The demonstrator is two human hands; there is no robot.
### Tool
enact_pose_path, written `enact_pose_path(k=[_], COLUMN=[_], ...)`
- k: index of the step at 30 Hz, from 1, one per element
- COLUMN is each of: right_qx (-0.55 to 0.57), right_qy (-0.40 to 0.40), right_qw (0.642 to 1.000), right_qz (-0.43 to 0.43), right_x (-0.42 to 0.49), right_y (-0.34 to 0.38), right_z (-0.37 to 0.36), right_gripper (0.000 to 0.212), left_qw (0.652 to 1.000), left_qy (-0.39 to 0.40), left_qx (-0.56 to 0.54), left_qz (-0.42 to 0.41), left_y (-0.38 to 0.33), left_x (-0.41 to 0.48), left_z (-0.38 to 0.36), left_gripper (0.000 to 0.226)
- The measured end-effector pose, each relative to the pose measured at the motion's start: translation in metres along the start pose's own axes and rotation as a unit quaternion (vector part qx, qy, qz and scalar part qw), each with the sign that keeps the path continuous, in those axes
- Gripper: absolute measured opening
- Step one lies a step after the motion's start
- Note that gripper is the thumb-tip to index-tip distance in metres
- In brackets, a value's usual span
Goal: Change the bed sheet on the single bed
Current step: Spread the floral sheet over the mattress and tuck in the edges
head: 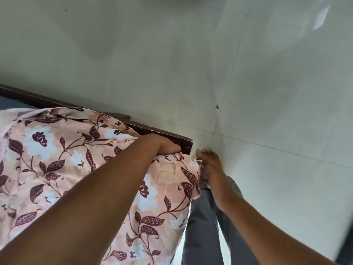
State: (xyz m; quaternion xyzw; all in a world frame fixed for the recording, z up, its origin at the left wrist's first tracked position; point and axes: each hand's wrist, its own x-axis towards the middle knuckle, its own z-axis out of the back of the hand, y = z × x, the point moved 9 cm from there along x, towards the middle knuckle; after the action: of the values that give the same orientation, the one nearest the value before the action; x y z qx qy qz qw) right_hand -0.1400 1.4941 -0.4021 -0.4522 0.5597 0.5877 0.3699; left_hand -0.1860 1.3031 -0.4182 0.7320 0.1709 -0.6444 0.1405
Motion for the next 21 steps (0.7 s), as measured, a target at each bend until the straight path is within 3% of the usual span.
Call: enact_pose_path(k=[4, 8, 11, 15, 18, 21], right_qx=[-0.044, -0.124, -0.127, -0.085, -0.093, -0.117], right_qy=[0.095, 0.015, -0.033, -0.058, 0.038, 0.073], right_qw=[0.994, 0.99, 0.988, 0.994, 0.994, 0.986], right_qz=[0.023, 0.071, 0.084, 0.019, -0.032, -0.096], right_x=[-0.014, 0.002, 0.018, 0.032, 0.036, 0.051], right_y=[-0.012, 0.011, 0.022, 0.023, 0.025, 0.013], right_z=[-0.015, -0.002, 0.001, -0.009, -0.039, -0.045], right_gripper=[0.048, 0.024, 0.021, 0.024, 0.018, 0.022], left_qw=[1.0, 1.0, 0.999, 0.999, 0.999, 0.999], left_qy=[0.011, 0.008, -0.005, -0.009, -0.003, -0.003], left_qx=[-0.015, -0.022, -0.034, -0.049, -0.032, 0.016], left_qz=[0.005, 0.001, 0.0, 0.004, -0.006, -0.035], left_y=[-0.004, -0.006, -0.004, -0.001, -0.001, -0.004], left_x=[0.001, 0.001, 0.001, -0.004, -0.006, -0.003], left_z=[-0.001, 0.0, 0.002, 0.001, -0.001, 0.0], left_gripper=[0.048, 0.048, 0.052, 0.071, 0.089, 0.085])
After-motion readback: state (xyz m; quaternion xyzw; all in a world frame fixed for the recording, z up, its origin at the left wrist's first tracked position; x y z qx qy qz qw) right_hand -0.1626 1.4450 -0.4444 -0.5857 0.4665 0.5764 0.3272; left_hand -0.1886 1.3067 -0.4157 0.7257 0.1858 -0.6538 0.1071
